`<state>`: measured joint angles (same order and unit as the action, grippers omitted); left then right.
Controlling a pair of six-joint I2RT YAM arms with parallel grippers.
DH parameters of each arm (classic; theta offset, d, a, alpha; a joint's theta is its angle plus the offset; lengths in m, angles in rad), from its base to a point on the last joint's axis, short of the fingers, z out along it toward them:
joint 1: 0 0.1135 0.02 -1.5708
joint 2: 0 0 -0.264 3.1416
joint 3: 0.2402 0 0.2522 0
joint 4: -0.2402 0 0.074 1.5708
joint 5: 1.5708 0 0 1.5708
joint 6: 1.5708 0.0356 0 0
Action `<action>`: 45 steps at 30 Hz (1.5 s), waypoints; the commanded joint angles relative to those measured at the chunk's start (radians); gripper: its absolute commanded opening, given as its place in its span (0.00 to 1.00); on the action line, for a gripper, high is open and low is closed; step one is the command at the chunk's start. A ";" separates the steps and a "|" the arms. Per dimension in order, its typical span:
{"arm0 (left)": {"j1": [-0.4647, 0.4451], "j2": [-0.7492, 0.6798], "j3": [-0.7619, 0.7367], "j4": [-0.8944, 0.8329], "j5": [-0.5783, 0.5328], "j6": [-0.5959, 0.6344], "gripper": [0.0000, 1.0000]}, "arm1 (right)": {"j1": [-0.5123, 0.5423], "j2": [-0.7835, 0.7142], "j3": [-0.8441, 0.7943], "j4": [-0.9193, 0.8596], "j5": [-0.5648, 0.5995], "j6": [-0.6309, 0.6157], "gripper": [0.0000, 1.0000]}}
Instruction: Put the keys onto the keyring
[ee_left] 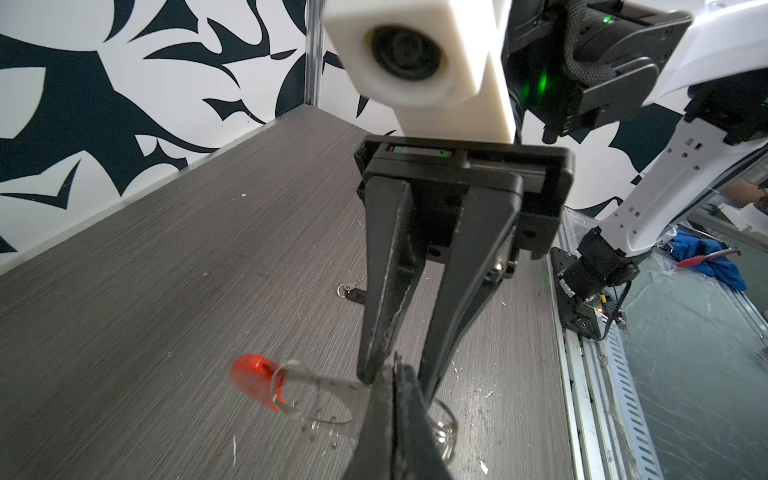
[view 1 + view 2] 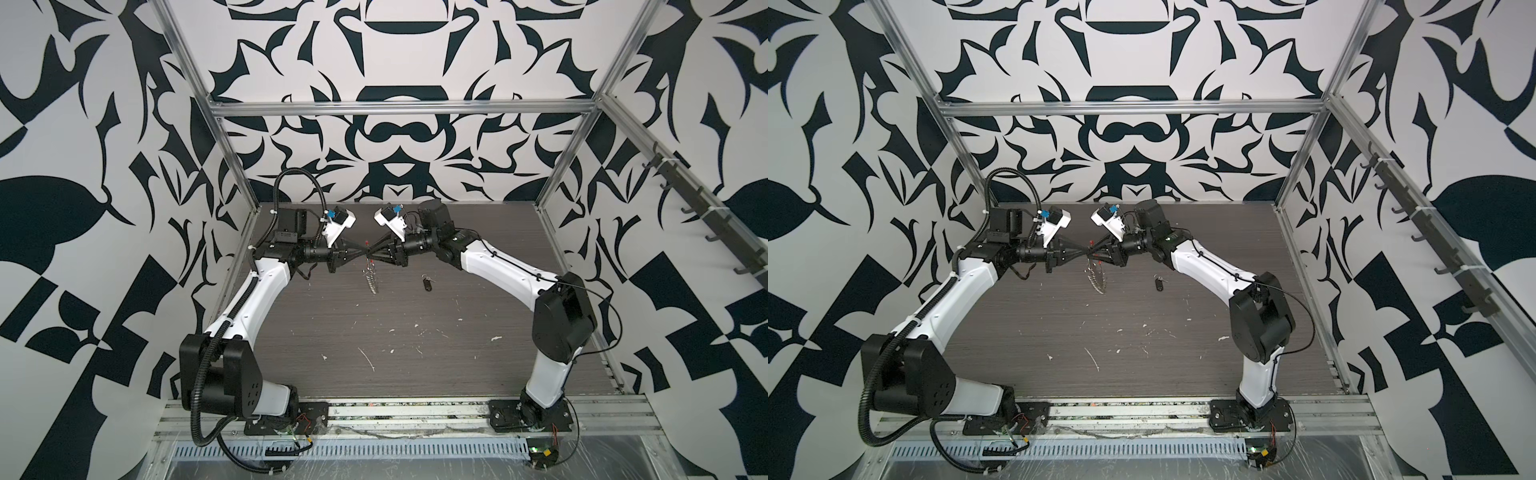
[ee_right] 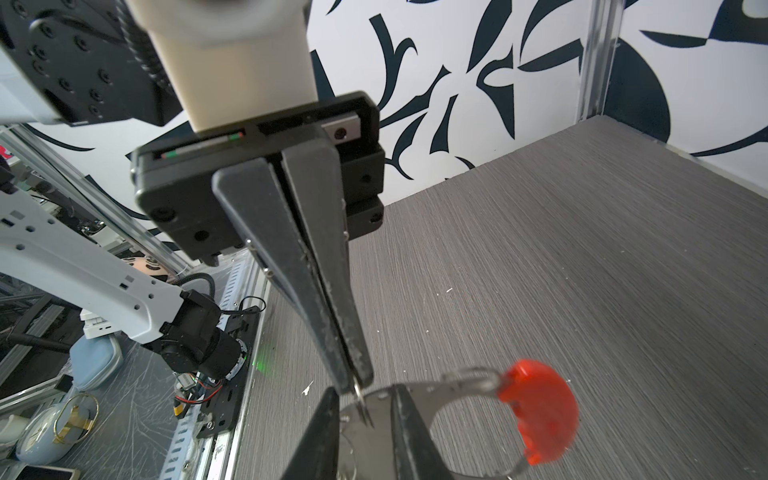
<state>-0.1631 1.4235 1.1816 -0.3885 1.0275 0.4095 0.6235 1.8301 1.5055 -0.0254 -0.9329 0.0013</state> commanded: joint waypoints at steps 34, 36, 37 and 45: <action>-0.003 0.007 0.039 -0.043 0.069 -0.013 0.00 | 0.020 -0.032 0.016 0.095 0.048 0.026 0.00; -0.004 0.003 0.036 -0.034 0.063 -0.013 0.00 | 0.020 -0.040 -0.012 0.140 0.077 0.041 0.00; -0.004 -0.003 0.028 -0.020 0.054 -0.018 0.04 | 0.020 -0.044 -0.029 0.168 0.090 0.046 0.00; -0.003 -0.126 -0.126 0.325 -0.070 -0.229 0.32 | 0.019 -0.060 -0.112 0.314 0.159 0.091 0.00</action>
<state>-0.1638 1.3571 1.0977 -0.2272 0.9844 0.2874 0.6376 1.8263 1.3991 0.1547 -0.8188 0.0711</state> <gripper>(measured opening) 0.324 0.049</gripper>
